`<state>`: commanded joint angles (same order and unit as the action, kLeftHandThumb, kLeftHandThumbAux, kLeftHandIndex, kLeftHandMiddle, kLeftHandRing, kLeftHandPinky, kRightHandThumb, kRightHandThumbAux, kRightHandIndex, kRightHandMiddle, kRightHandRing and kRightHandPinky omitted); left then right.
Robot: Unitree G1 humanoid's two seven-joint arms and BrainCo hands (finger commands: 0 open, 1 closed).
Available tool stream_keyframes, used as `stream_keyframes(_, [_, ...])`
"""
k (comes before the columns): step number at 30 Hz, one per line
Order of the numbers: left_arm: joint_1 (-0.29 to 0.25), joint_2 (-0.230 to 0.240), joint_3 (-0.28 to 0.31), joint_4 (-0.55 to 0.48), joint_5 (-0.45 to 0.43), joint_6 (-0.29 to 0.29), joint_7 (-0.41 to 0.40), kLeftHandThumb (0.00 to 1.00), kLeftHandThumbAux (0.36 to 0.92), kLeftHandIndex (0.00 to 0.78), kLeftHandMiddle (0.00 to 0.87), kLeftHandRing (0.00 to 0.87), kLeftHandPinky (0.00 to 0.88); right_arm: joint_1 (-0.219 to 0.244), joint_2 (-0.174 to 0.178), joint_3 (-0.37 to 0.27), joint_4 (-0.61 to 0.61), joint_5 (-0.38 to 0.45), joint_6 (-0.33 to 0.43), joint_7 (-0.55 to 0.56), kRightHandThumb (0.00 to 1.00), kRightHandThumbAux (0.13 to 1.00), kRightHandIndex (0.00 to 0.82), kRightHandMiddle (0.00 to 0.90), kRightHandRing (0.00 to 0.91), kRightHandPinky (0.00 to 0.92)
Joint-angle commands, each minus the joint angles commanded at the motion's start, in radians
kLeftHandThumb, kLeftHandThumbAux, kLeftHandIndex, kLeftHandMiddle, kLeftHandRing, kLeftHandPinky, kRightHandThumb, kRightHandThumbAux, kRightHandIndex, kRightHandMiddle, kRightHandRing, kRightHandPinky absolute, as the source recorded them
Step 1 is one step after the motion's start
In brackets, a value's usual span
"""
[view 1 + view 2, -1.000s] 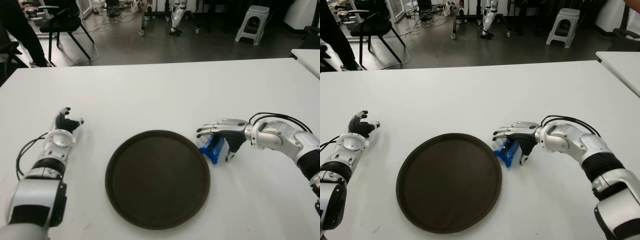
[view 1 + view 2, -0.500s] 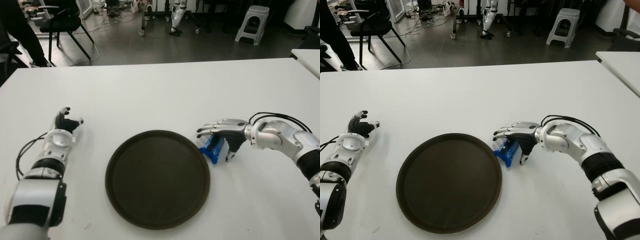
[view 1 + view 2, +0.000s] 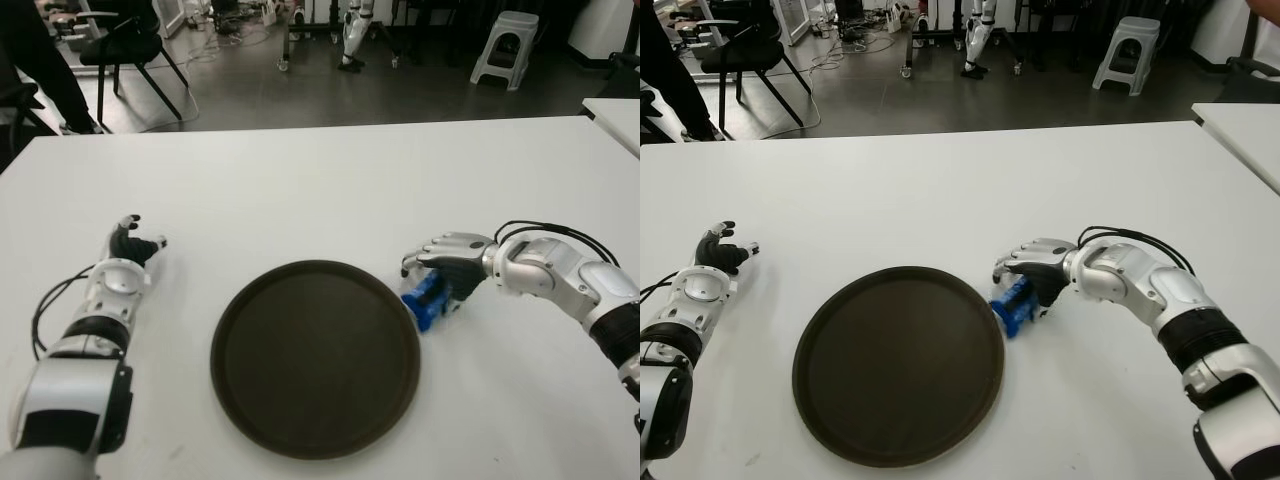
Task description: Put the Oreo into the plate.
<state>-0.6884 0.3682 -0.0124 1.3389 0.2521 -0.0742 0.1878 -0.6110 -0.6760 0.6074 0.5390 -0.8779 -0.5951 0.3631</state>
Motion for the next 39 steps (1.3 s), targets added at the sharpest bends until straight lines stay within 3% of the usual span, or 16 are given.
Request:
stream_keyframes(5, [0.001,0.000,-0.001,0.000,-0.001,-0.006,0.006,0.230,0.740,0.050,0.131,0.167,0.188,-0.014,-0.014,0.030,-0.020,-0.084,0.012,-0.027,0.699,0.719,0.429,0.710,0.732,0.748])
stream_keyframes(10, [0.002,0.001,0.000,0.001,-0.001,-0.008,0.006,0.240,0.740,0.059,0.138,0.174,0.199,-0.018,-0.016,0.033,-0.032,-0.086,0.033,0.015,0.709,0.713,0.434,0.758,0.770,0.774])
stream_keyframes(14, [0.001,0.002,-0.008,0.002,0.006,-0.006,0.008,0.233,0.732,0.053,0.126,0.154,0.151,-0.014,-0.014,0.027,-0.040,-0.070,0.049,0.041,0.714,0.710,0.436,0.771,0.780,0.775])
stream_keyframes(39, [0.006,-0.001,0.004,0.000,-0.002,-0.019,0.016,0.232,0.713,0.087,0.165,0.189,0.197,-0.015,-0.005,0.014,-0.052,-0.055,0.075,0.044,0.714,0.711,0.438,0.788,0.789,0.785])
